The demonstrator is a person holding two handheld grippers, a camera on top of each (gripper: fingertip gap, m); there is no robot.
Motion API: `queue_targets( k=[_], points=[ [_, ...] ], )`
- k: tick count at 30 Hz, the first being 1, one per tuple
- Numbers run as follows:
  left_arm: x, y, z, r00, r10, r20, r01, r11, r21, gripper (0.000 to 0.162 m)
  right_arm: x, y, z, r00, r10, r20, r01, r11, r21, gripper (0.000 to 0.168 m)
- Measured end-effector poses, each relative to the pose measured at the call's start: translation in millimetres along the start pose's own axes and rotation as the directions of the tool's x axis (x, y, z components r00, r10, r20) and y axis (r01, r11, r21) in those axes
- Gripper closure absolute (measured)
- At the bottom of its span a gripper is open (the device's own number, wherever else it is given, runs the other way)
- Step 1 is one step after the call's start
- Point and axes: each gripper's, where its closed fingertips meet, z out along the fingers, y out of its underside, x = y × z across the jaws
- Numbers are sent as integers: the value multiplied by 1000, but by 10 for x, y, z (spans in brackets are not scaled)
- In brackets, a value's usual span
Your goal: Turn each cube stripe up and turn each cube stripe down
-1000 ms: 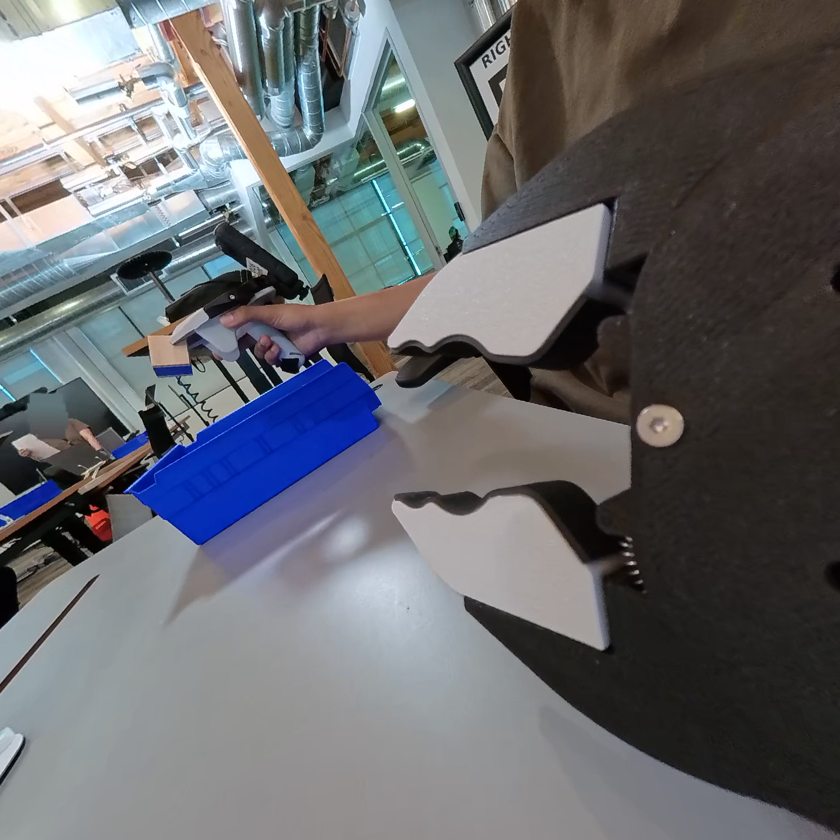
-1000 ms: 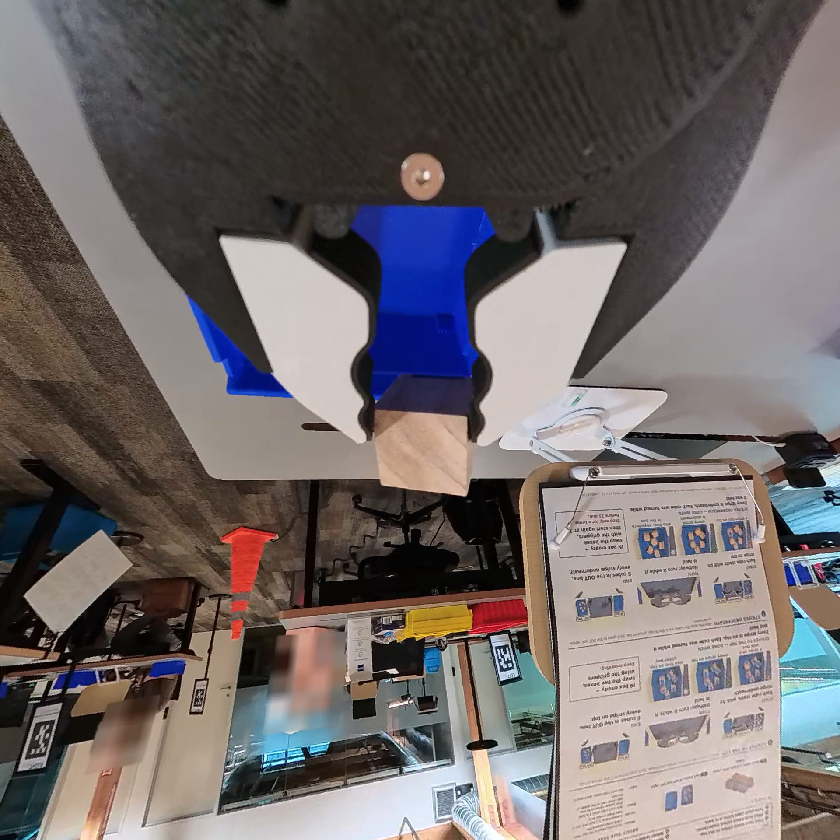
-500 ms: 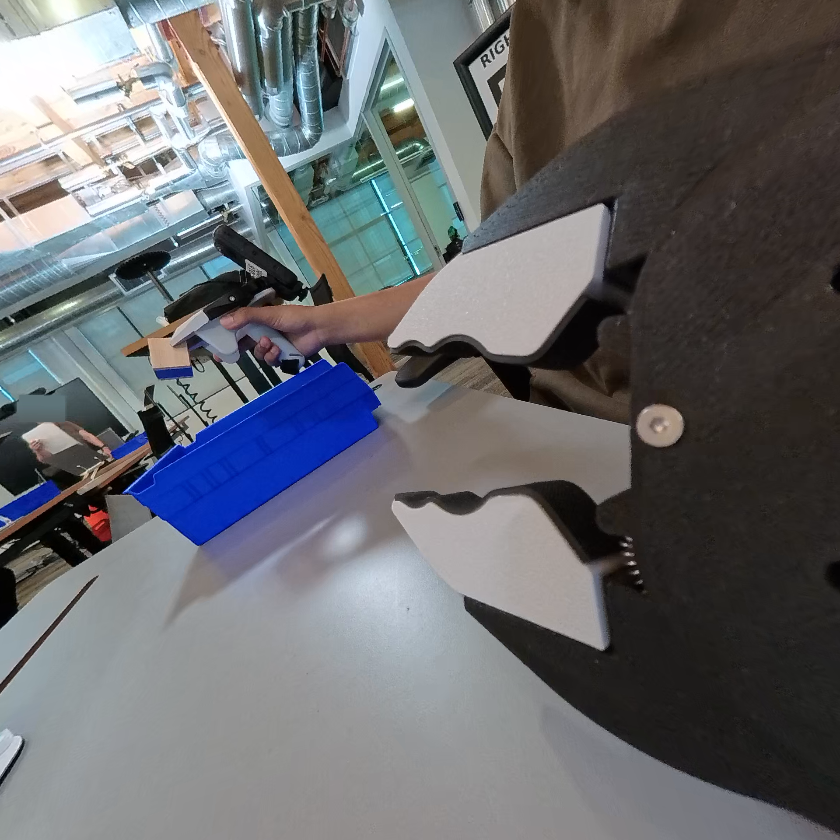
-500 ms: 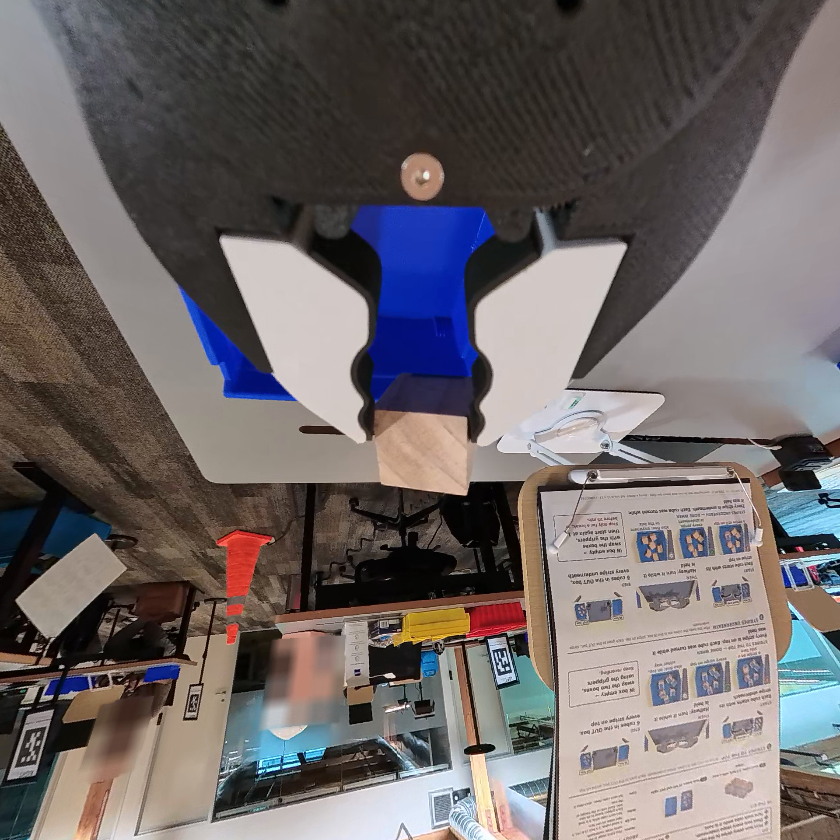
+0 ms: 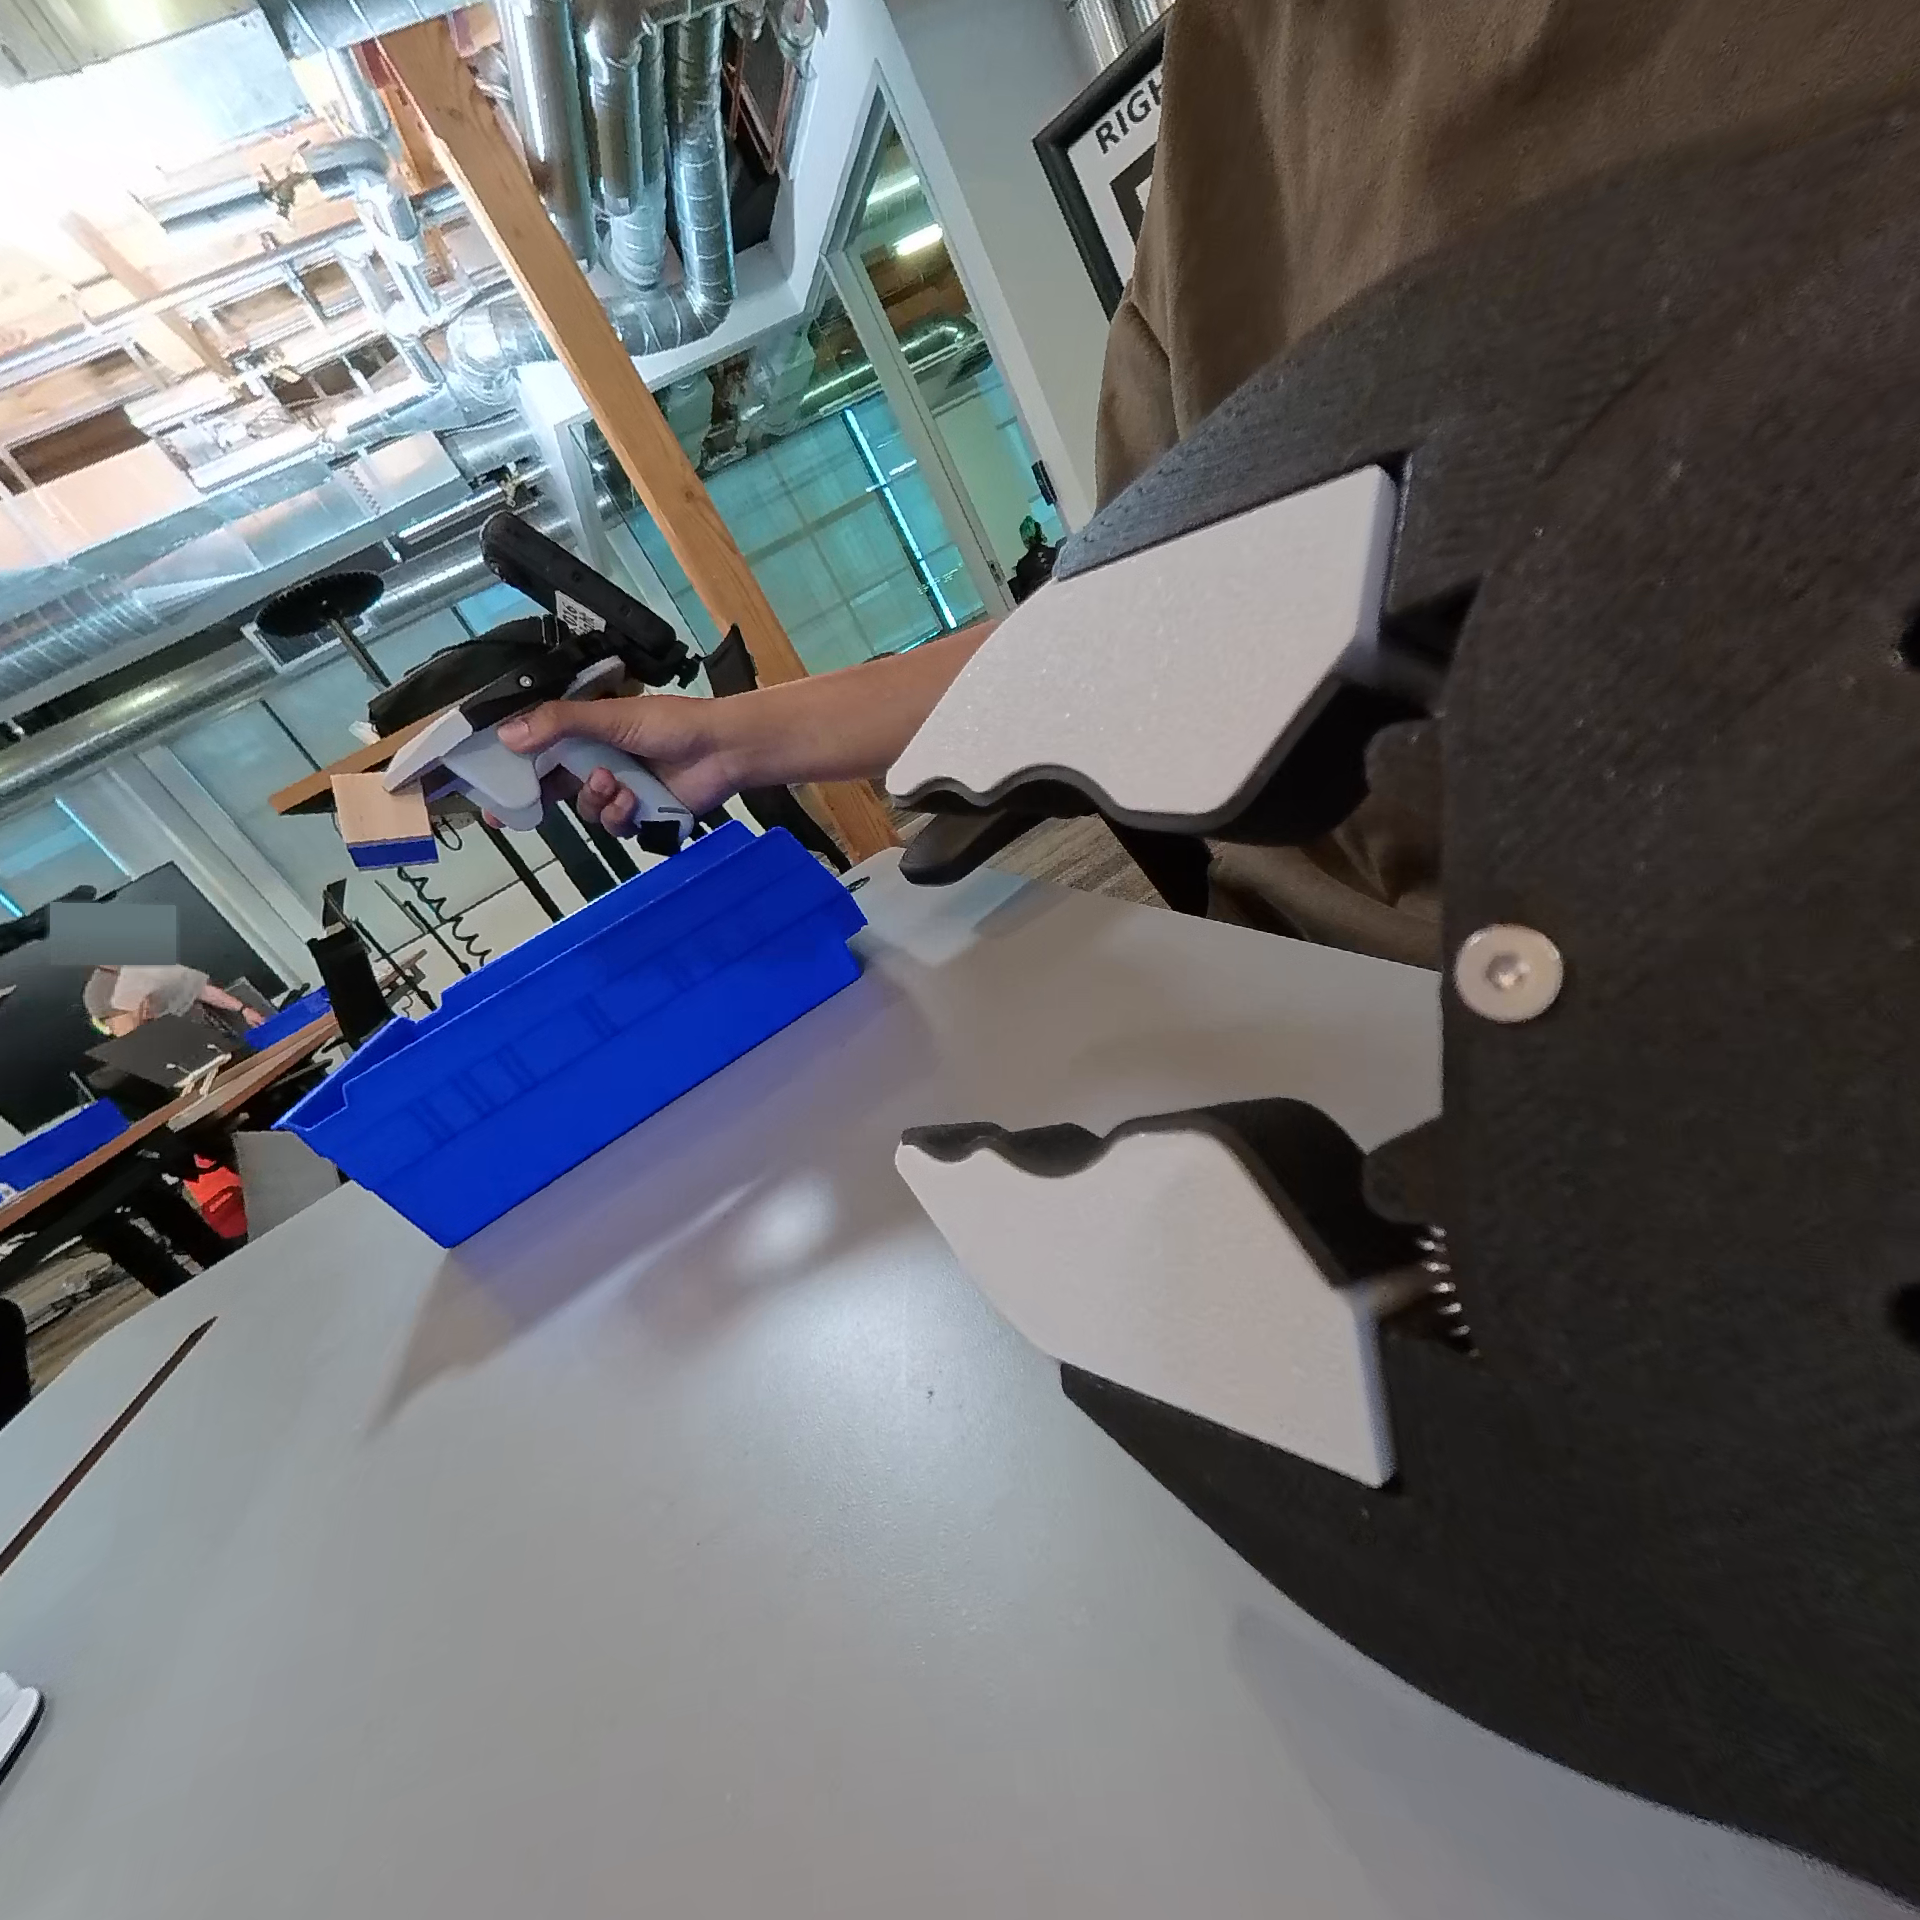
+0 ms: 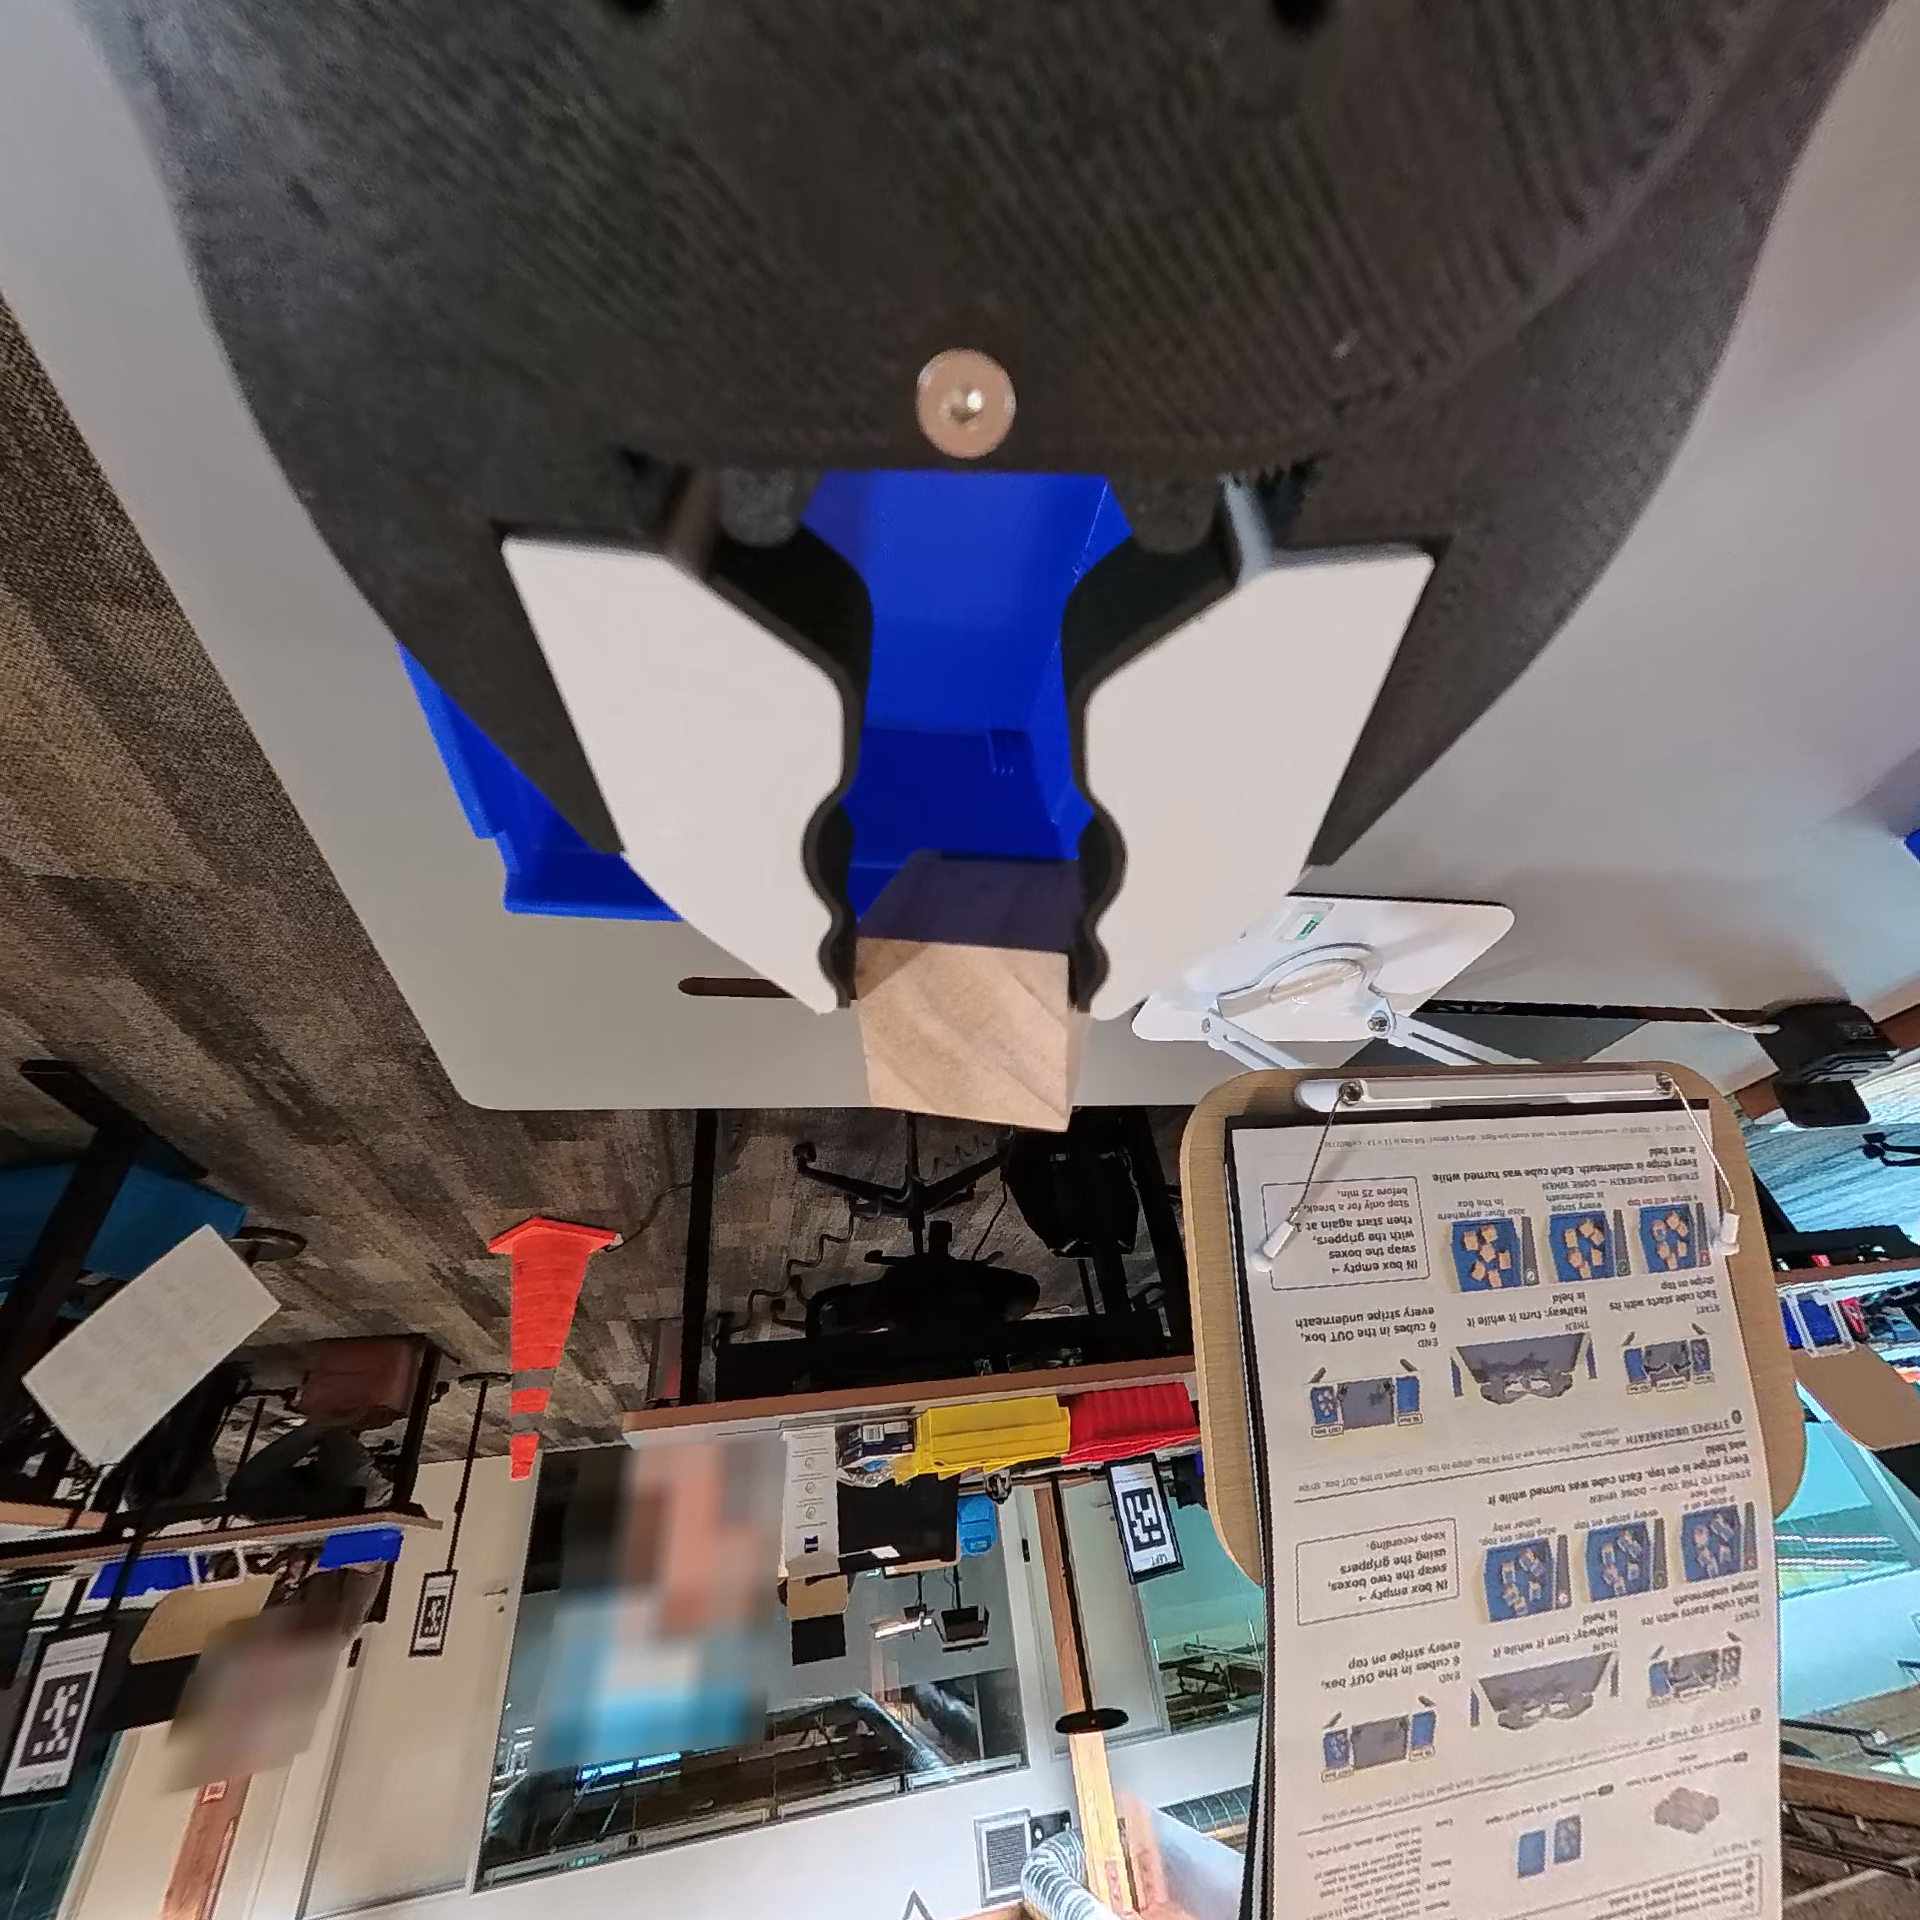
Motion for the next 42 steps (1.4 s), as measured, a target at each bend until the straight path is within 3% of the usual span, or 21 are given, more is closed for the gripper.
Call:
queue_targets(
  k=[12, 22, 30, 37, 42],
  points=[
    [-4, 8, 5, 1000, 0, 3, 0, 1000, -5, 104, 14, 82, 23, 1000, 12, 13, -11, 998, -54, 127],
    [-19, 34, 27, 1000, 2, 11, -2, 1000, -21, 104, 101, 608, 110, 997, -80, -5, 74, 938, -338, 127],
    [-28, 72, 36, 999, 16, 28, -15, 999, -39, 104, 147, 1148, 192, 976, -217, 34, 200, 811, -549, 126],
    [-40, 117, 19, 999, 27, 45, -24, 998, -52, 104, 102, 1254, 325, 978, -192, 76, 204, 841, -501, 126],
    [-51, 152, 8, 998, 36, 60, -32, 998, -63, 104, 125, 1285, 431, 934, -349, 80, 348, 829, -437, 126]
  ],
)
